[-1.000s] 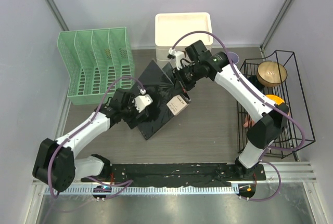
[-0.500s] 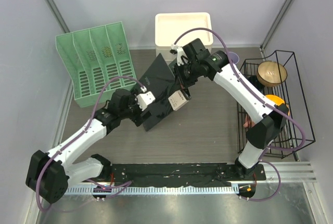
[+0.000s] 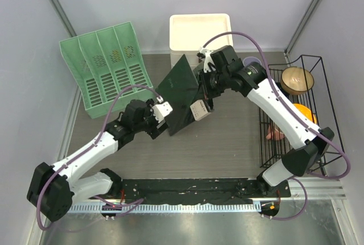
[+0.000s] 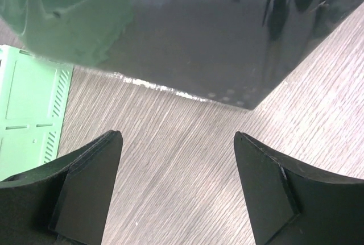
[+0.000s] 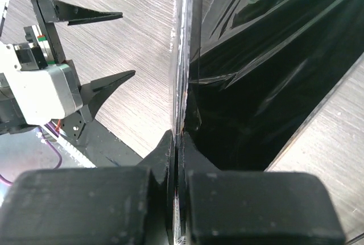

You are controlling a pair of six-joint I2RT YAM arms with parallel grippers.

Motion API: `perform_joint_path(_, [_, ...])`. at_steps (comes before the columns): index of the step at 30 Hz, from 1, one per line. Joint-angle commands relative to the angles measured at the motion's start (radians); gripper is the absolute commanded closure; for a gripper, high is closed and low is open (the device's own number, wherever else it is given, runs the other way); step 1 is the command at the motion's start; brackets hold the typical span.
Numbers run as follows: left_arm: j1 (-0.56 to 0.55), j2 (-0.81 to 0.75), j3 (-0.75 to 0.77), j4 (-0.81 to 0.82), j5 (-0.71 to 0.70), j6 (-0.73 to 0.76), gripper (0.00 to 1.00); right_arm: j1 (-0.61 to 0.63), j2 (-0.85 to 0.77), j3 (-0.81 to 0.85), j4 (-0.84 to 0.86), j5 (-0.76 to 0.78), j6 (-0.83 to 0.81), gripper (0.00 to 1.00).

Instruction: Organize the desk

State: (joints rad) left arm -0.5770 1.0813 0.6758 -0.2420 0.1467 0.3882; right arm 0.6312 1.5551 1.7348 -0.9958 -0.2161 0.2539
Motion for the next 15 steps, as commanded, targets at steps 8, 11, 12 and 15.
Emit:
perform_joint_path(8, [-0.125, -0.11, -0.081, 0.196, -0.119, 0.0, 0.17, 0.002, 0.045, 0.028, 0.126, -0.06, 0.088, 0.99])
perform_joint_path(11, [-0.156, -0.119, -0.094, 0.239, -0.169, 0.027, 0.17, 0.001, 0.072, 0.042, 0.167, -0.084, 0.134, 0.99])
perform_joint_path(12, [-0.164, -0.121, -0.104, 0.26, -0.191, 0.037, 0.17, 0.001, 0.079, 0.043, 0.18, -0.094, 0.146, 0.99])
perform_joint_path(15, [-0.202, -0.124, -0.142, 0.335, -0.239, 0.073, 0.17, 0.002, 0.097, 0.074, 0.197, -0.12, 0.182, 0.99])
